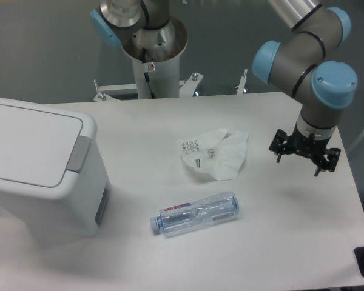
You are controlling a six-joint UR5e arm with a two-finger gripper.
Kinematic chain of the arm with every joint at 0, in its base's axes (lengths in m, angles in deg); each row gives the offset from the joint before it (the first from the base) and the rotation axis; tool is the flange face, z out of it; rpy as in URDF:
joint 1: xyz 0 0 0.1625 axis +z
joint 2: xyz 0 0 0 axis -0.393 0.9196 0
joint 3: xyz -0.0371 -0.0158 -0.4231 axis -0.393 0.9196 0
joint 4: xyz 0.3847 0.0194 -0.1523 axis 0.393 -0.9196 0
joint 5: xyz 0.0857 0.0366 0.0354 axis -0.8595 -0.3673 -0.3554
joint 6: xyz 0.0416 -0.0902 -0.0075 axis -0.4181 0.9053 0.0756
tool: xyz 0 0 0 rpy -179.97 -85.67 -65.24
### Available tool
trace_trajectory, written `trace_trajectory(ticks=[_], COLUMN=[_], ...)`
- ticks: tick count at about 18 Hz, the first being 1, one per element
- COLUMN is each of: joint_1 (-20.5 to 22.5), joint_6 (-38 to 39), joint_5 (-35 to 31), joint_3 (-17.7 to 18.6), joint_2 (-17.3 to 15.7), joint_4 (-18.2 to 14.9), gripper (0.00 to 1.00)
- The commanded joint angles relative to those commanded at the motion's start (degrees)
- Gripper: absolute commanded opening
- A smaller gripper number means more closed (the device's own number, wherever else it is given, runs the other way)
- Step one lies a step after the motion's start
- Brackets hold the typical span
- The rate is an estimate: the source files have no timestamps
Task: Open the trash can
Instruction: 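Move the gripper from beside the paper toward the white trash bin lid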
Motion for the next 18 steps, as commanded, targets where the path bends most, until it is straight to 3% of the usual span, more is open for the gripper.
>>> trace_trajectory(ticks=[7,11,14,18], joint_1=[-2.28,-3.51,-5.53,-6.59], joint_6=[0.88,4.65,7.82,13.69], joint_5=[0.7,3.42,5.88,12.3], joint_3=[-0.17,0.0,0.09,0.79], joint_2=[-0.61,-2.55,-4.74,-7.9], joint_4=[-0.53,-1.32,-4.39,-4.66], gripper=[1.0,1.0,1.0,1.0])
